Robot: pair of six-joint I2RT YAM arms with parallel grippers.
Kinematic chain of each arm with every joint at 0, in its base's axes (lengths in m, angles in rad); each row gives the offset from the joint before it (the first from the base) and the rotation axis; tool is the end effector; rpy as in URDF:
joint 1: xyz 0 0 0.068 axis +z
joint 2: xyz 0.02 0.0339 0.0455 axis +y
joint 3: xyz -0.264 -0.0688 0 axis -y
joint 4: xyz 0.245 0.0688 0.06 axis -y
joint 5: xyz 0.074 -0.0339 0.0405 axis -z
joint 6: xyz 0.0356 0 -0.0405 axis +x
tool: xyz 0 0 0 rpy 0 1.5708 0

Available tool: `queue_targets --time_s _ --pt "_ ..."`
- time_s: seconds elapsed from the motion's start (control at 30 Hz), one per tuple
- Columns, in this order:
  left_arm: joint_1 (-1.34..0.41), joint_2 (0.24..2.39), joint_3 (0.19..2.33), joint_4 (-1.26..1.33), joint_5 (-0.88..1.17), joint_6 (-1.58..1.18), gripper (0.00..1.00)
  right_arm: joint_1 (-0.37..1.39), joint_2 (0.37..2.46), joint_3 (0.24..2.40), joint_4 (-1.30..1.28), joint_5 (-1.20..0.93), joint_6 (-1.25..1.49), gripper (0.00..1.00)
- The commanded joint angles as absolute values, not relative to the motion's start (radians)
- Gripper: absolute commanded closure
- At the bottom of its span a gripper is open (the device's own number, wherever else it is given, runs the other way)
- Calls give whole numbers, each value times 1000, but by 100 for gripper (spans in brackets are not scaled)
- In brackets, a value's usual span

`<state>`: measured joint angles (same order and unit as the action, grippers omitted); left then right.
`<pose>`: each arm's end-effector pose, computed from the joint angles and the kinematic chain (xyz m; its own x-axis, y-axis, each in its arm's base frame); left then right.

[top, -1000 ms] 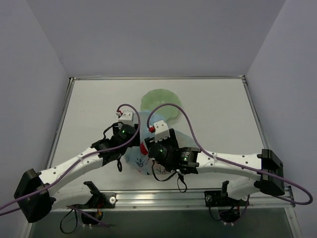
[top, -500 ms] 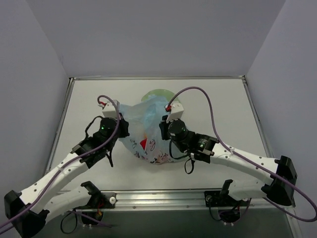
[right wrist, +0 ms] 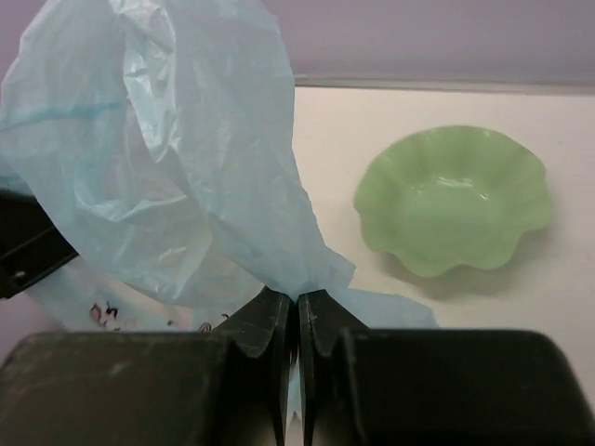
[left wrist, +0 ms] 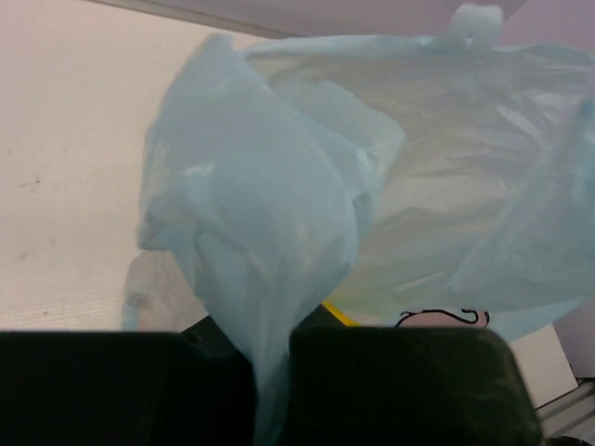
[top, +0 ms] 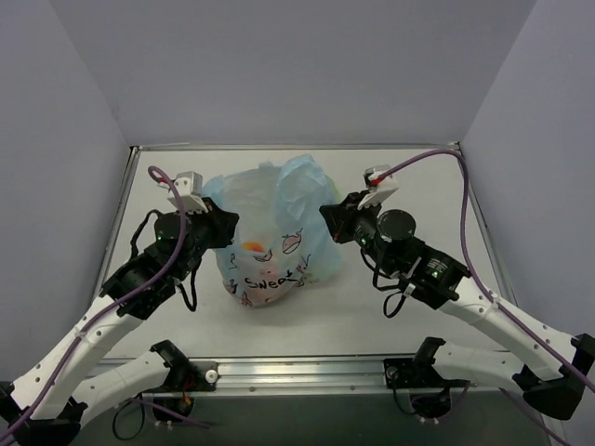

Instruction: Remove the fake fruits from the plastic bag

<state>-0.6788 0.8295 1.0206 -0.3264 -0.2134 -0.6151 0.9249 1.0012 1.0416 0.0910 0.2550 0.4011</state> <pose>0.1438 -0.1063 0.3990 -0.3456 -0.4458 -0.8257 0.3072 0.7777 -0.5484 0.1441 0.1763 0.4199 -0.1703 0.4017 -0.8998 -0.6036 0.6792 0.4175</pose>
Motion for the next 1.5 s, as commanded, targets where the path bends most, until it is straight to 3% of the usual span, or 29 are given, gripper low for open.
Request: queue_targets --time_s 0.0,0.3,0.4,0.53,0.63,0.73,0.8,0.83,0.97,1.1,1.27,1.33,1.4,1.47 --pt "-669 859 1029 -364 -186 -653 98 821 988 925 60 198 468 100" --pt "-649 940 853 -313 -192 -707 98 601 1029 574 94 204 581 98" --pt "-650 959 764 -295 -207 -729 97 592 976 520 95 209 597 76" --pt "-649 953 707 -262 -200 -730 98 604 884 648 -56 187 549 31" --pt "-658 936 655 -219 -152 -735 98 662 813 756 -145 221 491 21" --pt "-667 916 617 -219 -140 -749 98 779 801 874 -153 215 446 23" --pt "-670 904 601 -218 -111 -756 98 860 851 948 -134 163 430 32" --pt "-670 900 600 -218 -101 -758 98 952 879 965 -99 141 413 42" --pt "-686 876 597 -239 -97 -770 97 1197 1046 1044 -58 178 336 58" --pt "-698 842 581 -265 -112 -778 98 1238 1250 1060 -19 271 328 77" --pt "-704 830 578 -363 -138 -784 98 1204 1354 970 87 310 370 85" --pt "-706 836 577 -383 -127 -782 91 1161 1367 915 129 330 428 86" --pt "-707 853 565 -368 -77 -773 79 1140 1371 841 133 362 490 86" --pt "-713 871 555 -321 -39 -775 53 1140 1358 775 127 391 526 86"
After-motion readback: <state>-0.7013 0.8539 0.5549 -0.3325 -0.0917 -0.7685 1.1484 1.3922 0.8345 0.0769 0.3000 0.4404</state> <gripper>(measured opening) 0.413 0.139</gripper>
